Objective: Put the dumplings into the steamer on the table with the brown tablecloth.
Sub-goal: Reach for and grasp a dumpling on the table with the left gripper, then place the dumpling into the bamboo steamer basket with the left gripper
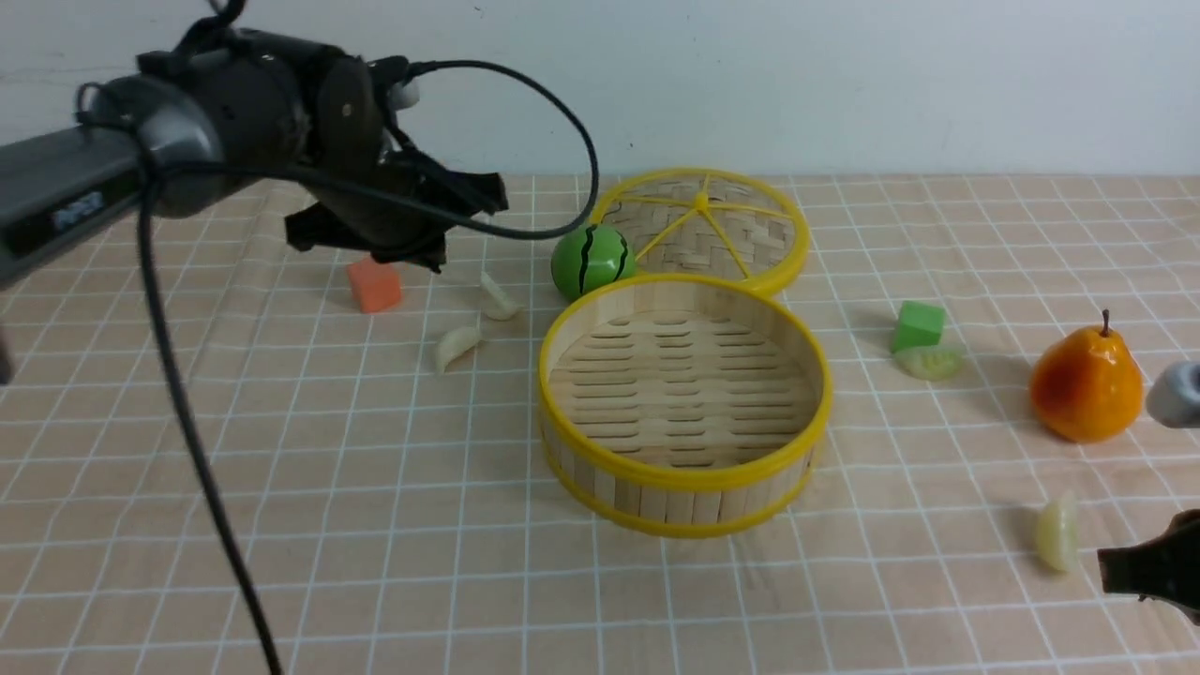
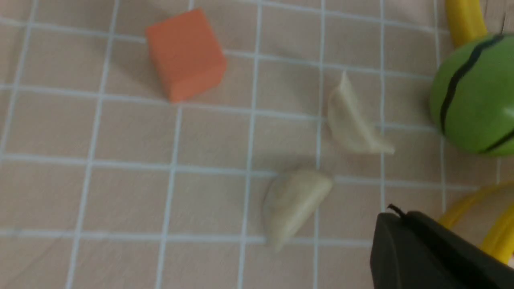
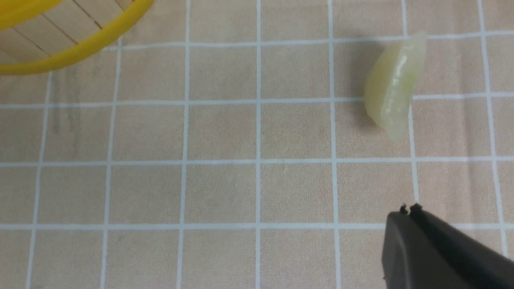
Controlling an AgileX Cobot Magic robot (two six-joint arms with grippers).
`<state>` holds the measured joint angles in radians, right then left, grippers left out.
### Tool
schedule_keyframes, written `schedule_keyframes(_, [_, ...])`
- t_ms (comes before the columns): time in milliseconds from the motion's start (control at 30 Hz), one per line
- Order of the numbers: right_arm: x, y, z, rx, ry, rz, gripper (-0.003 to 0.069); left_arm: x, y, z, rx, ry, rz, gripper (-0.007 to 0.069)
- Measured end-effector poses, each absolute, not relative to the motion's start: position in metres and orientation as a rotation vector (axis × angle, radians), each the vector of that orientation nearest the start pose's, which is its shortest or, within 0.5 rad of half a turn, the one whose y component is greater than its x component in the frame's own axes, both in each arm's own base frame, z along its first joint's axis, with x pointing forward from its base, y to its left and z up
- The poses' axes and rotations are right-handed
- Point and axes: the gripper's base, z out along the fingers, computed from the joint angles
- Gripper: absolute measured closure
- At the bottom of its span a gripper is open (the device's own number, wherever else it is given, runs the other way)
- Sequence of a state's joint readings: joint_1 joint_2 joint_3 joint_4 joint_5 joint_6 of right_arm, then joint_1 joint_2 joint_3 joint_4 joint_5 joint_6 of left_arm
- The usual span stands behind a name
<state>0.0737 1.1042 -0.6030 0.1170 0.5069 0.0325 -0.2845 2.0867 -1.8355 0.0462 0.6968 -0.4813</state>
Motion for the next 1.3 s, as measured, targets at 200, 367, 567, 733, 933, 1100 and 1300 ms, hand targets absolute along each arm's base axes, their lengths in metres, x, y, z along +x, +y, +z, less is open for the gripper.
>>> schedule_keyframes(200, [0.202,0.02,0.24,0.046,2.476,0.155,0.0664,0.516,-0.149,0.219,-0.254,2.563,-0.267,0.0368])
schedule_keyframes(367, [0.203,0.02,0.238,0.048,2.484,0.155,0.0663,0.531,-0.154,0.192,-0.261,2.636,-0.227,0.0133])
schedule_keyframes(567, [0.204,0.021,0.237,0.061,2.488,0.168,0.0661,0.539,-0.156,0.192,-0.252,2.573,-0.254,0.0088])
schedule_keyframes(733, [0.206,0.021,0.238,0.076,2.469,0.181,0.0659,0.546,-0.159,0.179,-0.254,2.531,-0.294,0.018])
schedule_keyframes(933, [0.207,0.021,0.237,0.077,2.471,0.181,0.0659,0.548,-0.16,0.166,-0.256,2.538,-0.29,0.04])
schedule_keyframes(1100, [0.208,0.021,0.235,0.074,2.479,0.179,0.0659,0.546,-0.159,0.17,-0.246,2.561,-0.268,0.0395])
schedule_keyframes(1300, [0.208,0.021,0.235,0.074,2.479,0.178,0.0659,0.529,-0.156,0.232,-0.117,2.566,-0.249,0.0395])
